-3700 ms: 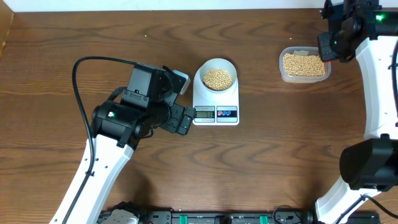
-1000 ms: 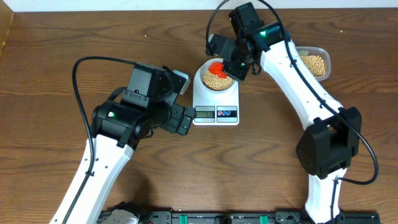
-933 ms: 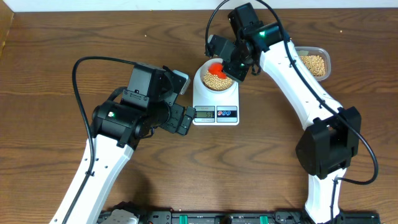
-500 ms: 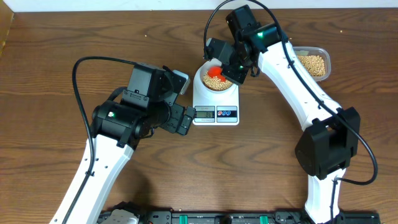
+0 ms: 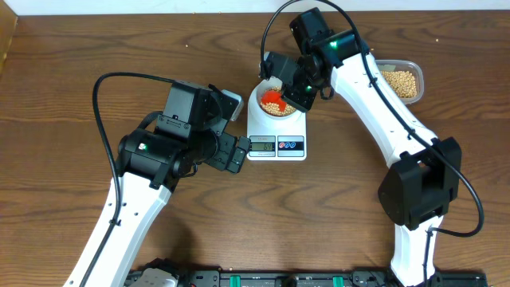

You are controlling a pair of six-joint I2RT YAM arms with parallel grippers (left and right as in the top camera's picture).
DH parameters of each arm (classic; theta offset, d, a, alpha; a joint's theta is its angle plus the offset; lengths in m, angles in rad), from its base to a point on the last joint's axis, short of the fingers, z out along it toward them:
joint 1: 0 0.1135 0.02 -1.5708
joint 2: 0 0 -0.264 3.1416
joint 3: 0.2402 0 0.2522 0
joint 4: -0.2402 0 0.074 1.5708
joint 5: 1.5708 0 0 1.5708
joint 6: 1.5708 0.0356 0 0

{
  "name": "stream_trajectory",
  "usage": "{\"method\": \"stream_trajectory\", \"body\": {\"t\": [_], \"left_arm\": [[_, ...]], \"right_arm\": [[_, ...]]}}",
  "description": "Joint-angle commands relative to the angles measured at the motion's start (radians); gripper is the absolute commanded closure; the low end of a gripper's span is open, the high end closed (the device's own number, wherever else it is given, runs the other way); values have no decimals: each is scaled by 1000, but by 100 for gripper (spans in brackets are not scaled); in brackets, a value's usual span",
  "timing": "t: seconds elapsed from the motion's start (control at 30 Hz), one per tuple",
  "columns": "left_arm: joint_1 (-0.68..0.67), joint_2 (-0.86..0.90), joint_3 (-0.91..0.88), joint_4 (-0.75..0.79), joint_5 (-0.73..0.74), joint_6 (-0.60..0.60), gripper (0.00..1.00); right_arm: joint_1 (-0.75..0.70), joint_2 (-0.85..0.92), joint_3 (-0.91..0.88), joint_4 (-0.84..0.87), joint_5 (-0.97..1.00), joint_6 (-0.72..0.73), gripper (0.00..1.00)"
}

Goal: Scoop item into bowl and weigh 50g on scale
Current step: 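Lower the red scoop into the bowl and stir the soybeans, then lift the red scoop out of the bowl toward the right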

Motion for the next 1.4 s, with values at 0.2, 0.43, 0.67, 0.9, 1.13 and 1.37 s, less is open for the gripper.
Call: {"method": "stream_trajectory", "body": {"t": [0.2, 0.43, 0.67, 0.9, 1.13, 1.37], "left_arm": [[4, 6, -1, -6, 12, 10, 5], [4, 6, -1, -6, 12, 10, 5], [4, 6, -1, -6, 12, 10, 5], [4, 6, -1, -6, 12, 10, 5], [4, 6, -1, -6, 12, 10, 5], [4, 6, -1, -6, 12, 10, 5]], "right_arm": [[-39, 12, 0, -13, -112, 32, 99], [-83, 12, 0, -33, -163, 85, 99], [-132, 12, 0, -77, -293, 93, 99], [-175, 12, 0, -94, -358, 130, 99], [-210, 12, 0, -80, -365, 178, 99], [-247, 12, 0, -32, -445, 225, 99]]}}
